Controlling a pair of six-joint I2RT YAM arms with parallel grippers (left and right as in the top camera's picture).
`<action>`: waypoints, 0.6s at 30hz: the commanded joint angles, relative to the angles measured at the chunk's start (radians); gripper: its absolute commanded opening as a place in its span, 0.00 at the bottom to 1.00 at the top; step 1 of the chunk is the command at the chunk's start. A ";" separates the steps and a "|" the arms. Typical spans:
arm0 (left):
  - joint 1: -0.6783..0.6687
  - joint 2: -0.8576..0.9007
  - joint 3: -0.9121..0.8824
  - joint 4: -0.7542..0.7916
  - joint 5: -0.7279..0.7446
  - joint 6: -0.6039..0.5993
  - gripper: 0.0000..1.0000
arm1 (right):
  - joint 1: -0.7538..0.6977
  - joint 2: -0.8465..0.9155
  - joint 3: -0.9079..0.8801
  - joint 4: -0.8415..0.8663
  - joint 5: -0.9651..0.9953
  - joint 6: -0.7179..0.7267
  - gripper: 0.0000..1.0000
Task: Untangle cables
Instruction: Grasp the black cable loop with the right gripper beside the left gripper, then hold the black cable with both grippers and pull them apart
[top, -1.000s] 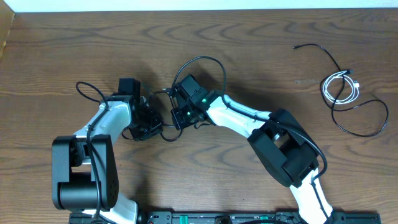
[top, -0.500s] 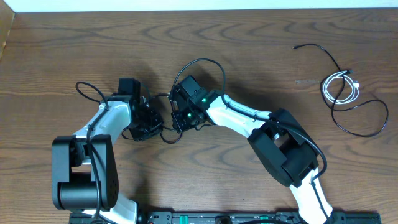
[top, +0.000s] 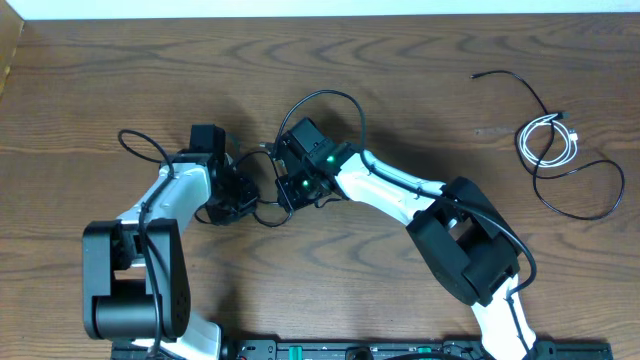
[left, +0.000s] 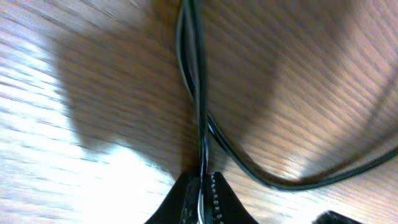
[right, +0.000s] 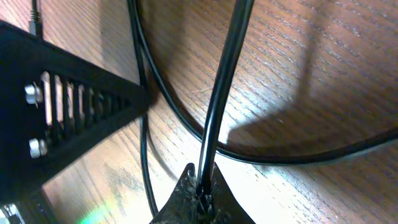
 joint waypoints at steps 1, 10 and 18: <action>0.000 0.001 -0.014 0.001 -0.139 -0.003 0.10 | -0.011 -0.029 0.013 -0.018 -0.003 -0.025 0.01; 0.009 0.000 -0.003 -0.019 -0.042 0.046 0.10 | -0.053 -0.029 0.013 -0.038 0.046 -0.026 0.33; 0.089 0.000 0.049 -0.066 0.335 0.159 0.08 | -0.098 -0.029 0.013 -0.034 -0.067 -0.056 0.44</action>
